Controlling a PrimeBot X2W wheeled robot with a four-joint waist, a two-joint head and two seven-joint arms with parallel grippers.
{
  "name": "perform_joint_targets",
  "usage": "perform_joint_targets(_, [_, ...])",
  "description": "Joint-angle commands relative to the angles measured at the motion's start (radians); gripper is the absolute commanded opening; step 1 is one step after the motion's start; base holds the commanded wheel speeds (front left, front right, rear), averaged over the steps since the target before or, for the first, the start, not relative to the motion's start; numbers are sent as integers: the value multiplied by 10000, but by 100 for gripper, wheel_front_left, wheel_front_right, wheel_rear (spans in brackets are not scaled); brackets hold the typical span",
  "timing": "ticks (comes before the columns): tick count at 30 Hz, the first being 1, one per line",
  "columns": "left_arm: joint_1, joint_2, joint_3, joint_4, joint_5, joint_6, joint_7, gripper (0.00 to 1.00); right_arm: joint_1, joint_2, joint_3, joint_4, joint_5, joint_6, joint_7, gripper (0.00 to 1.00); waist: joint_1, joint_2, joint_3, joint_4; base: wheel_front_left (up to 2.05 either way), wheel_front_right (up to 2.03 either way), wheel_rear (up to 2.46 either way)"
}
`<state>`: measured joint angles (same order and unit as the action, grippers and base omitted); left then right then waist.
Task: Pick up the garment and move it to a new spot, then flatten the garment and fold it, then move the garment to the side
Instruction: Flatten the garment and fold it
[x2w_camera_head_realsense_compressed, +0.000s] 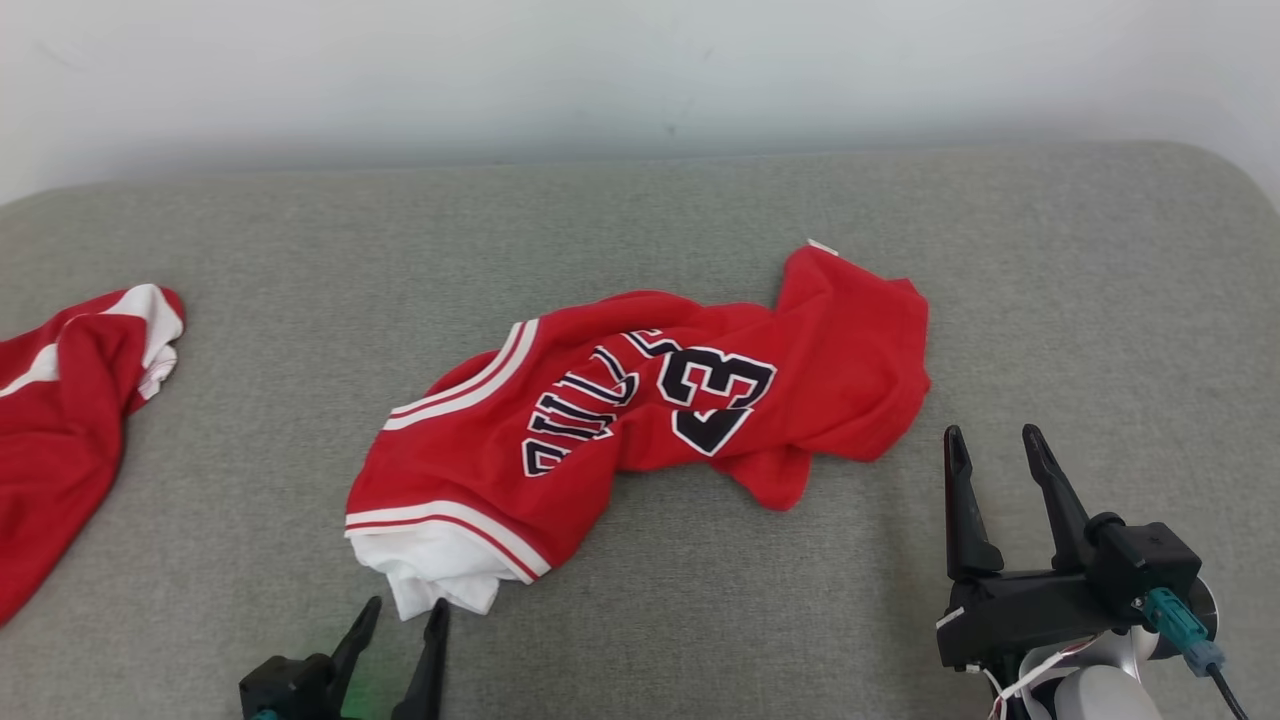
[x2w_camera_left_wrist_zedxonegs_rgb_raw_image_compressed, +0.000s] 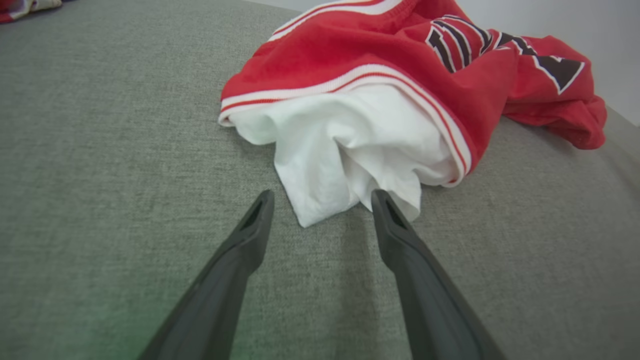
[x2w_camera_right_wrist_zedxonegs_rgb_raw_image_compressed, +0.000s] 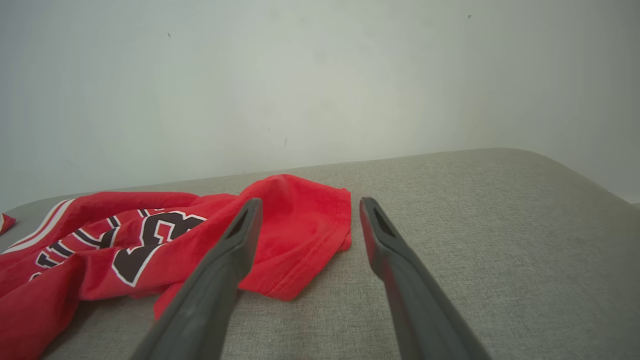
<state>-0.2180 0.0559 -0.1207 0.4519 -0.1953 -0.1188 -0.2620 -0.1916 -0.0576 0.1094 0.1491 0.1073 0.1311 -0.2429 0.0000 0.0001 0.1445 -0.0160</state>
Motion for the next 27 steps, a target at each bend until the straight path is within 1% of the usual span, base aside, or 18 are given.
perform_joint_targets(1, [-163,90,172,156,83,-8,-45,100,-15,15,-9,-13,-55,-6,5,100,0,-1,113,-271,0,0,0])
perform_joint_targets(4, [-297,146,320,550,266,-43,-43,100,4,32,-33,-75,-105,-6,23,100,0,-1,159,-421,0,0,0])
perform_joint_targets(5, [-326,138,326,630,252,-60,-28,36,4,34,-40,-72,-102,-6,28,100,0,-1,162,-434,0,0,0])
perform_joint_targets(6, [-375,134,315,694,255,-75,-23,0,7,37,-55,-71,-104,-6,20,100,0,-1,167,-437,0,0,0])
perform_joint_targets(11, [-417,136,264,798,348,-83,-25,0,73,50,-121,-3,-114,-6,-14,100,0,-1,86,-296,0,0,0])
perform_joint_targets(15, [-9,74,308,417,315,-89,-32,0,210,56,-159,96,-30,-6,-34,100,0,-1,-104,-40,0,0,0])
perform_joint_targets(21, [720,12,17,-503,149,-100,-32,0,442,66,-363,240,82,-6,-74,100,0,-1,-410,768,0,0,0])
perform_joint_targets(22, [720,12,17,-503,149,-100,-32,0,442,66,-363,240,82,-6,-74,100,0,-1,-410,768,0,0,0])
perform_joint_targets(27, [1225,56,-169,-1061,248,-99,-32,0,494,71,-418,407,164,-6,-124,100,0,-1,-616,1433,0,0,0])
